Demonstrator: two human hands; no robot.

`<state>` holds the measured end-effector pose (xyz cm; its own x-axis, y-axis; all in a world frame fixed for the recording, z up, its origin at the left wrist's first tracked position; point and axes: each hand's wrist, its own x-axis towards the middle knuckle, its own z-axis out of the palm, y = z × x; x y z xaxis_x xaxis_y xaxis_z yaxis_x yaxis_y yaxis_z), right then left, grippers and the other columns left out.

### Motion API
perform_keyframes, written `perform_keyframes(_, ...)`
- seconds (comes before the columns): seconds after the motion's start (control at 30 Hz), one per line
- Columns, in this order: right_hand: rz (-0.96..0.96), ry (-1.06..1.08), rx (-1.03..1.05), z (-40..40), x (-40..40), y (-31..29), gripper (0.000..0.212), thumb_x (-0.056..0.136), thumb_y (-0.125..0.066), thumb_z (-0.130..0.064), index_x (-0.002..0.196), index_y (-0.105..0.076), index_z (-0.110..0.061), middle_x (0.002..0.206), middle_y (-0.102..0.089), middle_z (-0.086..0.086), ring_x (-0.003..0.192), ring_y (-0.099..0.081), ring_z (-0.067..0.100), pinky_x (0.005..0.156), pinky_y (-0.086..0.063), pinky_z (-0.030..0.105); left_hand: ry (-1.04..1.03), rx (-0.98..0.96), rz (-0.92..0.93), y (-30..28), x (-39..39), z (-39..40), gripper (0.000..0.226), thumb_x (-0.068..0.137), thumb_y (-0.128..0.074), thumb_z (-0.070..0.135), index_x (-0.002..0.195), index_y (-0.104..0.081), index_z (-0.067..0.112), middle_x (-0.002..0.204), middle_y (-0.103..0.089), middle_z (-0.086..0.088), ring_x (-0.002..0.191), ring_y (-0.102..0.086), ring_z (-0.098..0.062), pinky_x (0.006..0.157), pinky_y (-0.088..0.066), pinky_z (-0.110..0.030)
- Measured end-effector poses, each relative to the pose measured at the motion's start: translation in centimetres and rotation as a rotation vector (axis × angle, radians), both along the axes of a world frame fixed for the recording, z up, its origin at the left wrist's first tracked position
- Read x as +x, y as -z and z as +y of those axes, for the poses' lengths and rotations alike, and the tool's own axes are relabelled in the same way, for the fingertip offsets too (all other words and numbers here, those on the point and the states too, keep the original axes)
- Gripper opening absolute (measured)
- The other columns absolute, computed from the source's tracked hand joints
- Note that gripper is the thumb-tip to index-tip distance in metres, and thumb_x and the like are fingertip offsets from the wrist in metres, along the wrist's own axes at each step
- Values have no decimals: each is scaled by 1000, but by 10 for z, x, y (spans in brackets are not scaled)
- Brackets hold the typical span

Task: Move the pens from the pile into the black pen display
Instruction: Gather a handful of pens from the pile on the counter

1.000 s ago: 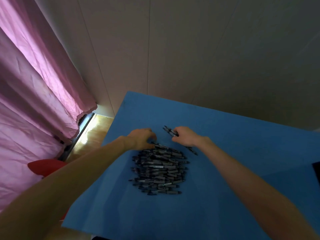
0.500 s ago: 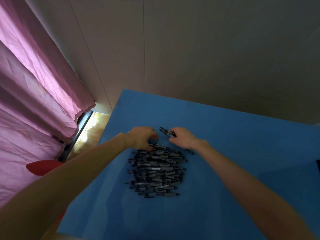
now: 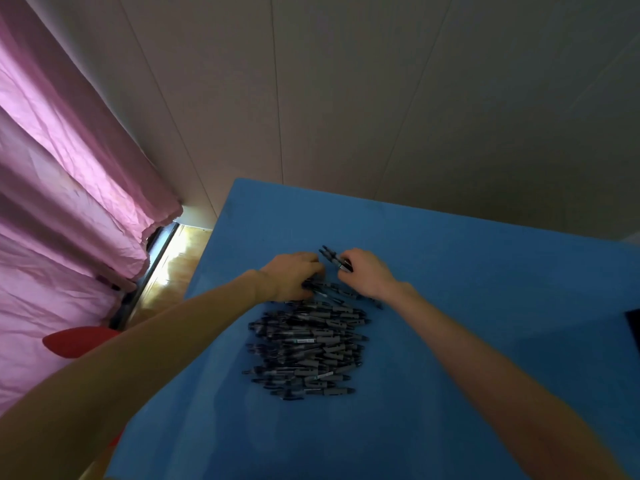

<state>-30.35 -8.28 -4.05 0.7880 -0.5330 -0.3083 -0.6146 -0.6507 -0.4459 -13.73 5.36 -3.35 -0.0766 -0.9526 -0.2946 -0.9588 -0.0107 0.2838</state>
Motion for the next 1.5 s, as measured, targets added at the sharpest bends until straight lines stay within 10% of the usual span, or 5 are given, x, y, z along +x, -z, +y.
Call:
perform_keyframes(0.4,-28,119,-194,-13,-34,6,24,99,-58,-37,86,-56,-17,87,-48,-1,71,-54,18,55,-38,32,186,-138,-104,5,-8,0,46,104,-53,17,149,-49,19,161,-36,-3,143,-37,-25,102,-45,-40)
perform_keyframes(0.97,29,111,-248,-12,-44,3,34,92,-65,-52,104,-62,-20,99,-58,-1,87,-61,19,70,-53,37,239,-130,-76,6,-33,-12,59,95,-54,2,151,-46,17,159,-37,-5,144,-35,-26,108,-46,-43)
perform_keyframes(1.2,45,107,-259,-13,-47,1,32,92,-65,-52,98,-60,-20,95,-56,-2,82,-58,18,64,-48,35,173,-145,-32,7,-35,-14,46,100,-62,27,144,-54,19,149,-50,-2,136,-45,-23,107,-45,-38)
perform_keyframes(1.5,64,330,-196,-15,-41,-6,28,86,-69,-40,86,-51,-18,84,-58,-1,72,-57,18,55,-43,32,175,-200,-58,4,-30,-34,32,93,-58,-4,120,-70,9,136,-62,-6,128,-53,-29,99,-50,-45)
